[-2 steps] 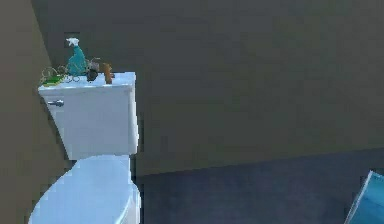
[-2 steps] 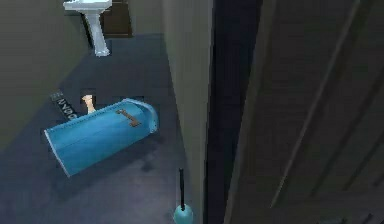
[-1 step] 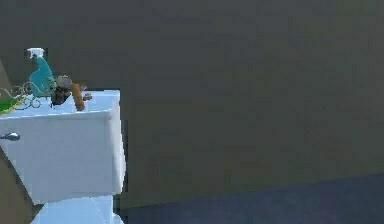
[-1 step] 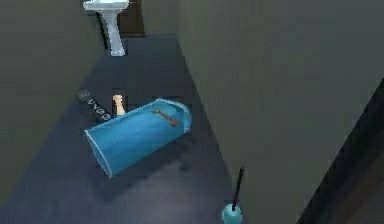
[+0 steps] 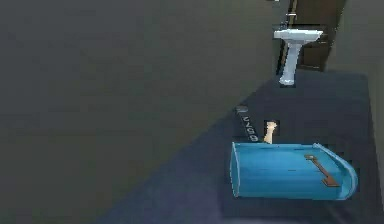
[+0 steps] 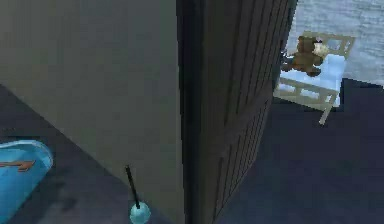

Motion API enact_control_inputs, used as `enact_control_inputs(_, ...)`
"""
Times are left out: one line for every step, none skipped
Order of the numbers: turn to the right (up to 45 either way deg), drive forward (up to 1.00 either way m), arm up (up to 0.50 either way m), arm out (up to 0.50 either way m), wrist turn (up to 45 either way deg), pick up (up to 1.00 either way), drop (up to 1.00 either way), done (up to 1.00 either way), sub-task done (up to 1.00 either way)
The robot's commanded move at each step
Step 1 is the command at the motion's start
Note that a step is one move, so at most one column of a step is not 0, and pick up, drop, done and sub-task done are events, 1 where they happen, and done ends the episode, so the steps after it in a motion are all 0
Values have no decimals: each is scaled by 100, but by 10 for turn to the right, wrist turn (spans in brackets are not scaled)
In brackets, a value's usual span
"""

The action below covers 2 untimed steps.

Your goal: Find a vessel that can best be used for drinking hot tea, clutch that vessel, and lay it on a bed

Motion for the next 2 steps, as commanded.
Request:
enact_control_inputs(360,0,0,0,0,0,0,0,0)
enact_control_inputs(0,100,0,0,0,0,0,0,0)
